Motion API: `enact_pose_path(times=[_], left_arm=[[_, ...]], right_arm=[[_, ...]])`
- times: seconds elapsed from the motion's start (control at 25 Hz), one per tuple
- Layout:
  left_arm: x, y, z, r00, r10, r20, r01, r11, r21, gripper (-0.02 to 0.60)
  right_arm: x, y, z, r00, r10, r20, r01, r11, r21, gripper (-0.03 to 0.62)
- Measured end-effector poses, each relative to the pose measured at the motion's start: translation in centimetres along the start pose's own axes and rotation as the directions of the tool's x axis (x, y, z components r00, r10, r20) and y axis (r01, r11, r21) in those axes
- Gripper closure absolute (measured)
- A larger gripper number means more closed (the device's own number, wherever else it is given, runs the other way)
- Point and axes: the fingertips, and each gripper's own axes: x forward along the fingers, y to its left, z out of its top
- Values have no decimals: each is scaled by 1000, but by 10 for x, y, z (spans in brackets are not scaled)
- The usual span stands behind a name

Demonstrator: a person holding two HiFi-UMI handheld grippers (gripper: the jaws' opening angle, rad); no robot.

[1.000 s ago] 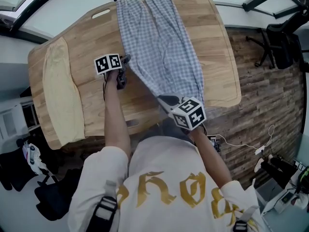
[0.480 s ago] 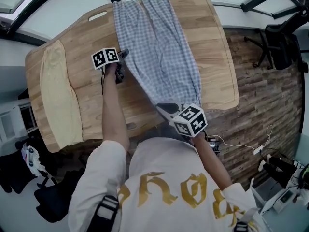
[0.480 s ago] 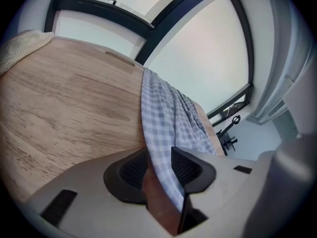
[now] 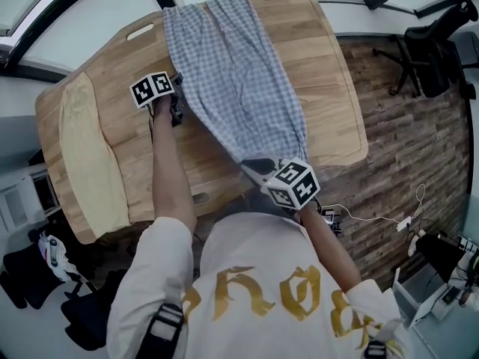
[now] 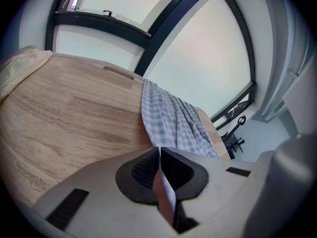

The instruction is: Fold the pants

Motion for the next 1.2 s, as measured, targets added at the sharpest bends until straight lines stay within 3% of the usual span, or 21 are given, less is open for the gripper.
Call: enact_pose_path(times=[0.24, 0.36, 0.44, 0.52, 0.56, 0.68, 0.8, 0.92, 1.0, 1.08, 1.2], left_arm=[[-6, -23, 28, 999, -10, 46, 8, 999, 47, 538], [-4, -30, 26, 1000, 5, -5, -4, 998, 68, 538], [-3, -19, 15, 997, 60, -50, -57, 996, 67, 531], [-1, -6, 0, 992, 83, -96, -82, 997, 17, 352], [0, -3, -8, 991, 61, -118, -64, 998, -26, 347], [3, 0, -20, 990, 7, -144, -24, 992, -121, 348], [4, 1, -27, 985, -3, -170, -17, 993, -116, 348], [6, 0, -33, 983, -29, -180, 0, 987, -158, 355], [8, 3, -36, 984, -22, -178, -10, 984, -180, 410], [10, 4, -38, 983, -6, -182, -29, 982, -189, 506], [12, 1, -39, 985, -6, -175, -27, 982, -188, 534]], right_arm=[[-9, -10, -1, 1000, -15, 11, 15, 1000, 10, 566], [-16, -14, 3, 999, -20, 31, 19, 1000, 18, 566], [-18, -16, 7, 999, -17, 45, 17, 1000, 20, 566], [-19, -17, 9, 999, -13, 51, 12, 1000, 16, 566], [-20, -17, 9, 999, -11, 51, 10, 1000, 14, 566], [-19, -18, 9, 999, -4, 52, 4, 1000, 12, 566], [-19, -16, 10, 999, 2, 55, -2, 1000, 6, 566], [-20, -14, 10, 998, 4, 57, -4, 1000, 4, 566], [-22, -14, 10, 998, 3, 59, -4, 1000, 6, 566], [-23, -15, 10, 998, 1, 61, -2, 1000, 7, 566], [-23, -15, 10, 998, -1, 64, 1, 1000, 6, 566]])
